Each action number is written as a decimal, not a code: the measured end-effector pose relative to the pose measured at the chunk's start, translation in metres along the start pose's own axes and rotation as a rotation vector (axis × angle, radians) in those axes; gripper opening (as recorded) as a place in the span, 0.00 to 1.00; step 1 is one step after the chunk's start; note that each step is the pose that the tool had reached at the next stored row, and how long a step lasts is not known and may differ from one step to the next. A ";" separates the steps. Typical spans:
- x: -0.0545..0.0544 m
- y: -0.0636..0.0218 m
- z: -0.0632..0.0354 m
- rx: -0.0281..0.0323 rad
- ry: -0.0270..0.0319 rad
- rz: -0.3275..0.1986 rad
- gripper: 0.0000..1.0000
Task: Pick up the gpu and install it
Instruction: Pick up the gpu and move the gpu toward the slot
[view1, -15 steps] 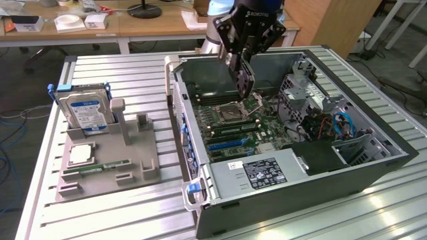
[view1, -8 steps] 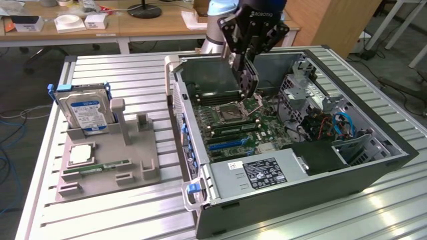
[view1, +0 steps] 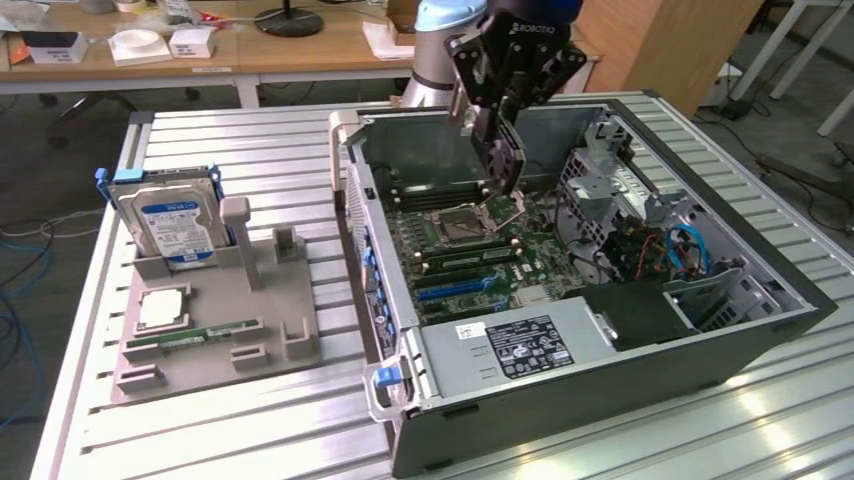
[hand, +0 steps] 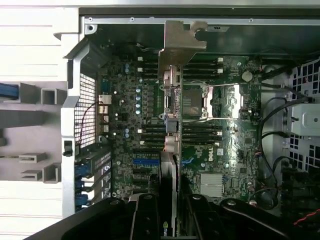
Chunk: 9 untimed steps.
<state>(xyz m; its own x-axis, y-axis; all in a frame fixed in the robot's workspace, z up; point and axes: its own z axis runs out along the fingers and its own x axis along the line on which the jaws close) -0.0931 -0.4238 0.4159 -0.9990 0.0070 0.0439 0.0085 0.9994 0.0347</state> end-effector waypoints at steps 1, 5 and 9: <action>-0.001 0.0000 -0.0001 0.0000 0.0000 0.000 0.26; -0.006 0.0000 -0.0002 0.0000 -0.0001 0.000 0.26; -0.010 0.0000 -0.0005 0.0000 0.0000 0.000 0.26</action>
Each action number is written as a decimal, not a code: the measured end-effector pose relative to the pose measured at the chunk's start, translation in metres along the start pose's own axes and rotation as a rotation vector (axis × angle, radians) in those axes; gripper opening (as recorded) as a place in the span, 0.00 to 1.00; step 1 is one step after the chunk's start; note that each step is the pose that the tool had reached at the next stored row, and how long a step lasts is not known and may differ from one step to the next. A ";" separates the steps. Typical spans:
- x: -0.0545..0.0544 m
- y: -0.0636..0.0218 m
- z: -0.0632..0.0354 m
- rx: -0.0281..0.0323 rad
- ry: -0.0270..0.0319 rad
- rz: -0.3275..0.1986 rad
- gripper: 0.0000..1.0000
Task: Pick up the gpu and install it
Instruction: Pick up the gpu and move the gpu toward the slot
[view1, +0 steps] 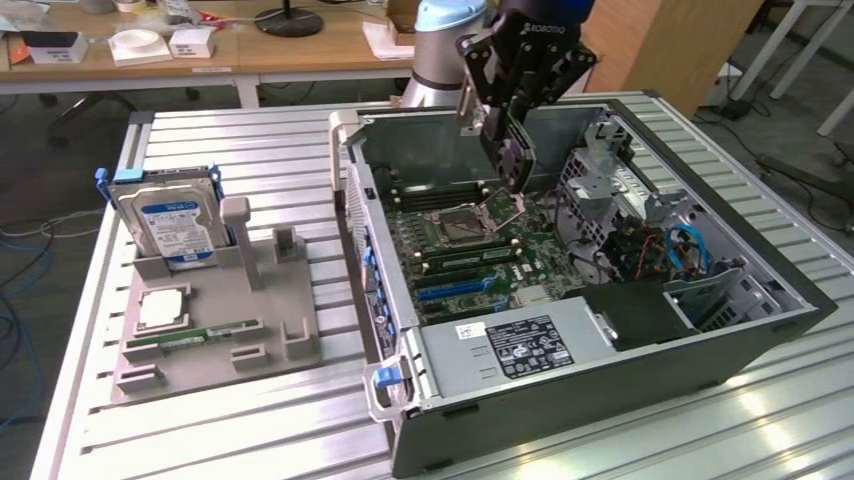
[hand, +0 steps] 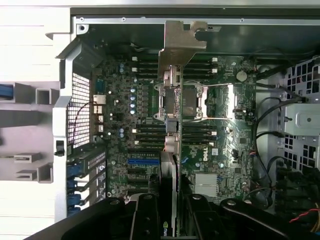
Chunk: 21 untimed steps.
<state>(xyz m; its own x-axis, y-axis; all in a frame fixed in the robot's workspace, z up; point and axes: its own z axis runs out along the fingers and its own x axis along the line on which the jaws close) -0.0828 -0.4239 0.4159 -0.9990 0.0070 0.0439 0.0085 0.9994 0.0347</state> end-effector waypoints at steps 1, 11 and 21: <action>-0.001 0.0000 -0.0001 0.0000 0.0000 0.000 0.26; -0.012 0.0000 -0.0005 0.0000 0.0000 0.000 0.26; -0.013 0.0000 -0.0006 0.0000 0.0000 0.000 0.26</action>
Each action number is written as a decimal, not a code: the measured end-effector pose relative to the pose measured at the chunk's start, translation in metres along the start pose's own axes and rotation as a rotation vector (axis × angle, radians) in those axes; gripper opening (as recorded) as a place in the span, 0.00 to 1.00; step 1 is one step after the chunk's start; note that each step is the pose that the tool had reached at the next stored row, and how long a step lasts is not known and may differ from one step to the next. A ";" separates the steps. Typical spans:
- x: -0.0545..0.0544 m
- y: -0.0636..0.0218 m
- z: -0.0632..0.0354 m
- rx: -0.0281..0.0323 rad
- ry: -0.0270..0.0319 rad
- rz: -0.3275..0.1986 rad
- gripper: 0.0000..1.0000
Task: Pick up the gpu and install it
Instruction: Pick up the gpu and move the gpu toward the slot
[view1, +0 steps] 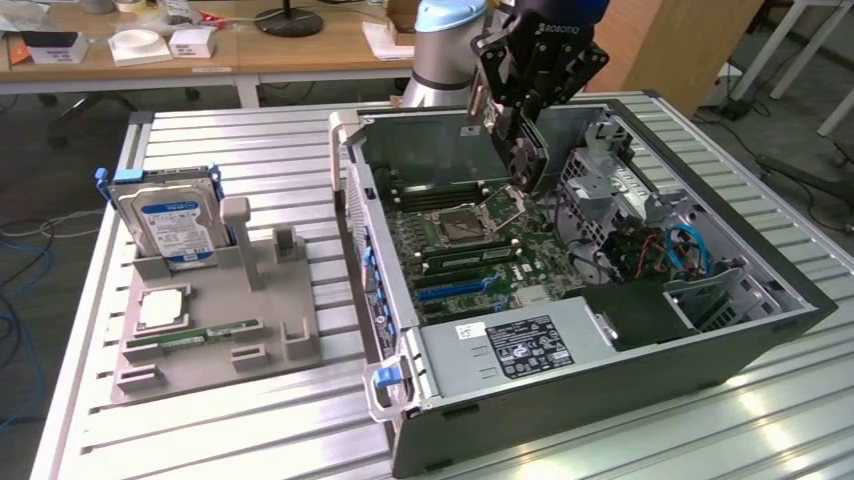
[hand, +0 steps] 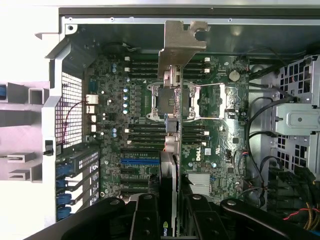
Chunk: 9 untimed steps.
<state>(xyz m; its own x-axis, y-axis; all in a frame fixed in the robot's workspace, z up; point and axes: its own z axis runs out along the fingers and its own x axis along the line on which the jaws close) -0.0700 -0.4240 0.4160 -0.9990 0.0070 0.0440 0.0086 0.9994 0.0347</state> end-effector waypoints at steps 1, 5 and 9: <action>0.000 0.0000 0.0000 0.0000 -0.0001 0.000 0.26; 0.000 0.0000 0.0000 0.0000 0.0000 0.000 0.26; -0.004 0.0001 0.0001 0.0001 0.0000 -0.005 0.26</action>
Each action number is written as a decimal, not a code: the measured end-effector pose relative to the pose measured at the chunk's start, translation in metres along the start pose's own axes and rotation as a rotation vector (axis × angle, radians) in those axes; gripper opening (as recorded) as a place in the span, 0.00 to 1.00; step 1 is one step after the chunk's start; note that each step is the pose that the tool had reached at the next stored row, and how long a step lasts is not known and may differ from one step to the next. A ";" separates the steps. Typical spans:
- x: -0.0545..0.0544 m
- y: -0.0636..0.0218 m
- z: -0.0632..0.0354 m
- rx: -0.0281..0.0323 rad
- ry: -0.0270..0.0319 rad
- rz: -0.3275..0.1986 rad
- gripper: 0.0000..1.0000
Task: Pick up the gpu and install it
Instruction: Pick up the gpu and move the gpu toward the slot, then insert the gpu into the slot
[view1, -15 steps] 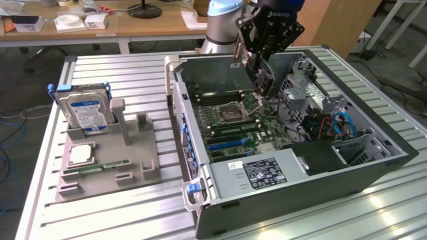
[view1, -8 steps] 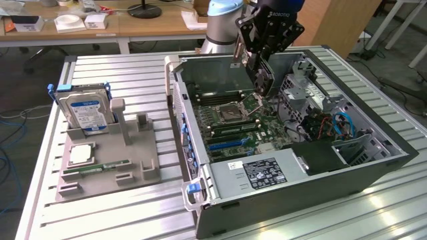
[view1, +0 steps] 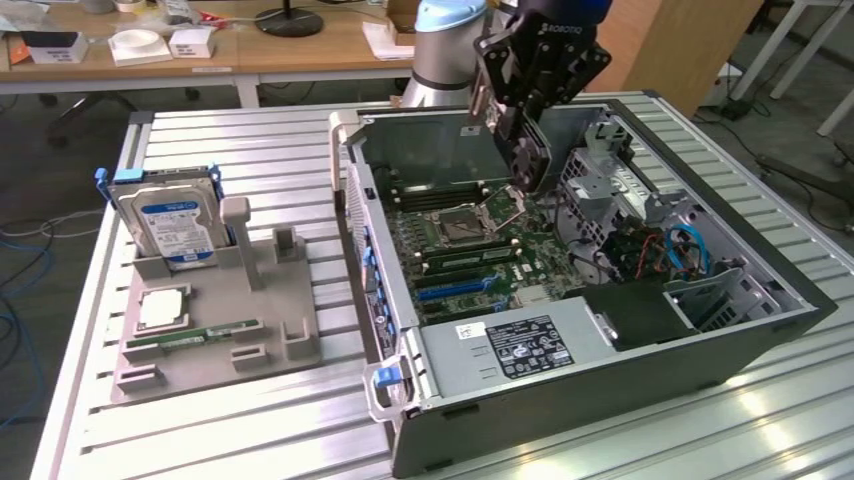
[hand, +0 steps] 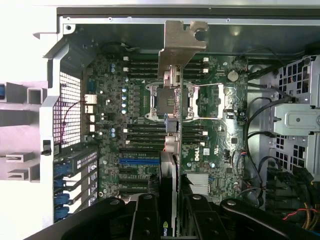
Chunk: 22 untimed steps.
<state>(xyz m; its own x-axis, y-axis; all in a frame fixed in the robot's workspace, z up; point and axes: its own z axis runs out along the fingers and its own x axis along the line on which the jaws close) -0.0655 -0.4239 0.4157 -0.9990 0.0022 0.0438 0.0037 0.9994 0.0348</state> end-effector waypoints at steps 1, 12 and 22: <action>-0.001 0.0000 0.0000 0.0002 0.0002 -0.004 0.26; -0.003 0.0000 0.0004 0.0007 0.0006 -0.013 0.26; -0.002 -0.0001 0.0004 0.0013 0.0010 -0.025 0.26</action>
<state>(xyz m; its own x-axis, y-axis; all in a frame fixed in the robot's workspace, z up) -0.0632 -0.4240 0.4152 -0.9988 -0.0231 0.0439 -0.0216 0.9992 0.0347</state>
